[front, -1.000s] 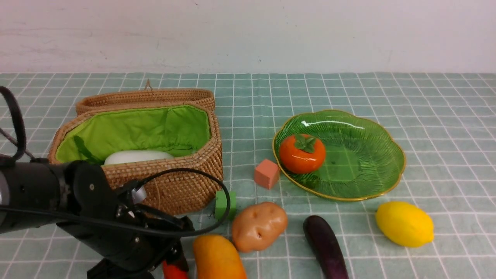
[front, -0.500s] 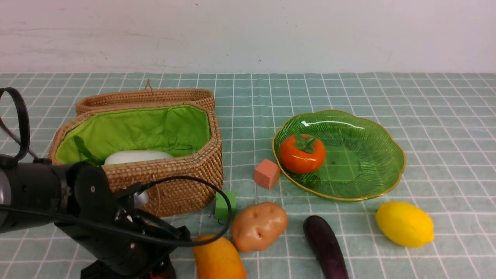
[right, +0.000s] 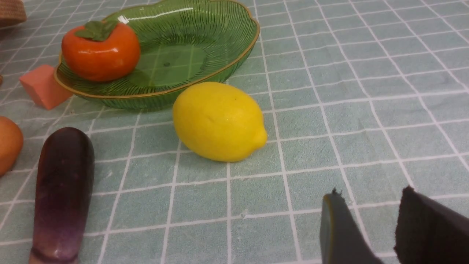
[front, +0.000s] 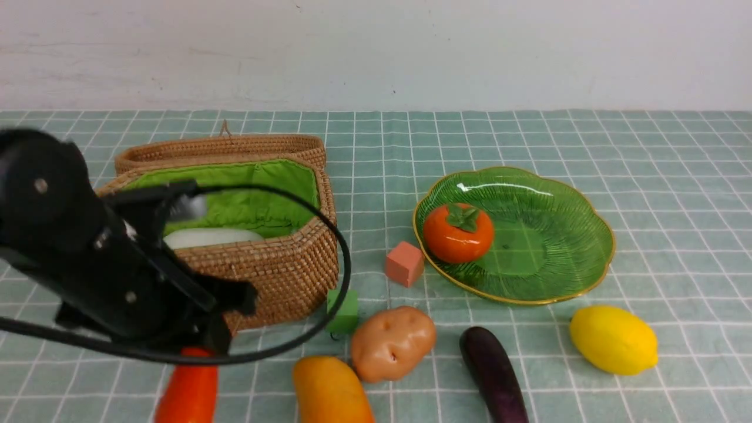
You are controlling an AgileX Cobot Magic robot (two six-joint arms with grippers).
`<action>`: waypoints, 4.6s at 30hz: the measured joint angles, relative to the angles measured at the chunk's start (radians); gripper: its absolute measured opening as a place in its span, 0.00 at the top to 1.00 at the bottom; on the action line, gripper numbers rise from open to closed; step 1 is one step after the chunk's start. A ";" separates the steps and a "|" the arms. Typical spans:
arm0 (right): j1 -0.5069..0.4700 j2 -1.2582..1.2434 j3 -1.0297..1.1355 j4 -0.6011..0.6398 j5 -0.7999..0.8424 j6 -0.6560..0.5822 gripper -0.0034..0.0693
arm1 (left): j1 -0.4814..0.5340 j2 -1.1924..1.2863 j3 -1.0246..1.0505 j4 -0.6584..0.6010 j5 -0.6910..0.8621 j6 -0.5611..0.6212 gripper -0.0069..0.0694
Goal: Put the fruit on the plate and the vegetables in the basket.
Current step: Use the left arm to grab a carrot and put it into the left basket, then grab the mango with your left arm and place it on the right plate, then grab a potato with your left arm and place it in the basket on the left
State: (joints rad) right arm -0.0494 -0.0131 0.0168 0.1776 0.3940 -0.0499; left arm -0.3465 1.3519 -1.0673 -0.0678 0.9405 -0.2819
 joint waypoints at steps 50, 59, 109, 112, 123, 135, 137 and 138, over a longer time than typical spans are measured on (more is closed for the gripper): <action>0.000 0.000 0.000 0.000 0.000 0.000 0.62 | -0.246 0.065 -0.114 -0.167 0.119 0.128 0.15; 0.000 0.000 0.000 0.000 0.000 0.000 0.62 | -0.316 0.381 -0.114 -0.019 -0.013 -0.355 0.11; 0.000 0.000 0.000 0.000 0.000 0.000 0.62 | -0.348 1.042 -1.381 -0.074 0.010 0.051 0.17; 0.000 0.000 0.000 0.000 0.000 0.000 0.62 | -0.365 1.087 -1.385 -0.072 -0.012 0.051 0.17; 0.000 0.000 0.000 0.000 0.000 0.000 0.62 | -0.378 1.124 -1.386 -0.058 -0.034 0.051 0.03; 0.000 0.000 0.000 0.000 0.000 0.000 0.62 | -0.349 0.818 -1.306 -0.003 0.293 0.188 0.12; 0.000 0.000 0.000 0.000 0.000 0.000 0.62 | -0.347 0.754 -1.260 0.002 0.294 0.213 0.13; 0.000 0.000 0.000 0.000 0.000 0.000 0.62 | -0.345 0.692 -1.183 0.007 0.294 0.255 0.14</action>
State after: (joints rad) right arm -0.0494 -0.0131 0.0168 0.1776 0.3940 -0.0499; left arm -0.6919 2.0441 -2.2499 -0.0605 1.2342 -0.0273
